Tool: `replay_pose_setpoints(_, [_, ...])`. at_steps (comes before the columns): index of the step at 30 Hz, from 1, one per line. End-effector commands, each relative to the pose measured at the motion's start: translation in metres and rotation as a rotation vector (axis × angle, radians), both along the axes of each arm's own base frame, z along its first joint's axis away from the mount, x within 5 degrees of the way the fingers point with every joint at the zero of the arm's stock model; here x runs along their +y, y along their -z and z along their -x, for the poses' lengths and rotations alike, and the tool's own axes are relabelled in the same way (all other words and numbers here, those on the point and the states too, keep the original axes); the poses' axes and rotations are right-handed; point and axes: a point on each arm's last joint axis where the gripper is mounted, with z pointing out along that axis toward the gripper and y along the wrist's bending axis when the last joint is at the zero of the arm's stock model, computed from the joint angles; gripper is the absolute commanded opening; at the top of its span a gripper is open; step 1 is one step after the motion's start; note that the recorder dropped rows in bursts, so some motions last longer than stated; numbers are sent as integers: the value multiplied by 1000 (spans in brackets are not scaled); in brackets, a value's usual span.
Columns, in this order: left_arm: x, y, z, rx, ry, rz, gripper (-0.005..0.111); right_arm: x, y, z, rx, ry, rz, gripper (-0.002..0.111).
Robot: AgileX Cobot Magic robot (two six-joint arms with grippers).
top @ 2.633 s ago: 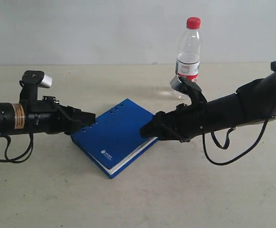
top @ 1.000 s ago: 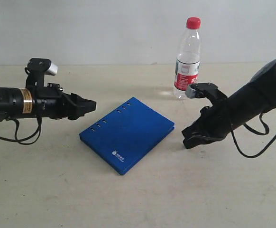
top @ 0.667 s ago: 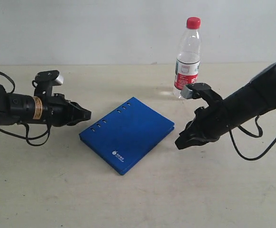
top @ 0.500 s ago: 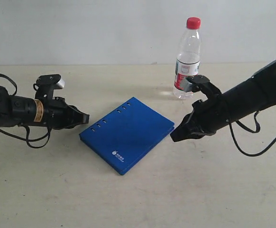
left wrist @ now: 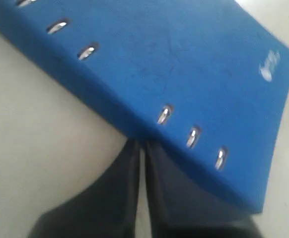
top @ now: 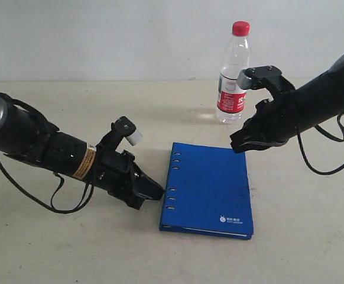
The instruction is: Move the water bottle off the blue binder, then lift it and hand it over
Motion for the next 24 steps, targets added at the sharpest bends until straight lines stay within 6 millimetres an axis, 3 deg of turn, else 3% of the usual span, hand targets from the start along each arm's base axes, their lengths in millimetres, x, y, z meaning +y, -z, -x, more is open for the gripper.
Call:
replay_pose_setpoints(1, [7, -8, -2, 33, -71, -4, 4, -4, -2, 2, 21, 39, 31, 0])
replay_pose_setpoints(4, [15, -7, -7, 66, -163, -17, 5, -5, -2, 0, 12, 75, 34, 1])
replay_pose_setpoints(6, [18, -6, -9, 69, -183, -26, 7, -5, 2, -1, 39, 102, 23, 7])
replay_pose_setpoints(10, [18, -7, -9, 79, -199, -7, 28, -5, 16, -2, 93, 124, 22, 40])
replay_pose_setpoints(13, [15, -11, -11, 101, -232, 63, 50, -5, 29, -4, 137, 153, 24, 57])
replay_pose_setpoints(16, [11, -16, -11, 122, -250, 142, 60, -5, 40, -4, 182, 179, 22, 56])
replay_pose_setpoints(24, [7, -16, -10, 145, -235, 195, 60, -4, 62, -3, 263, 206, 18, 56])
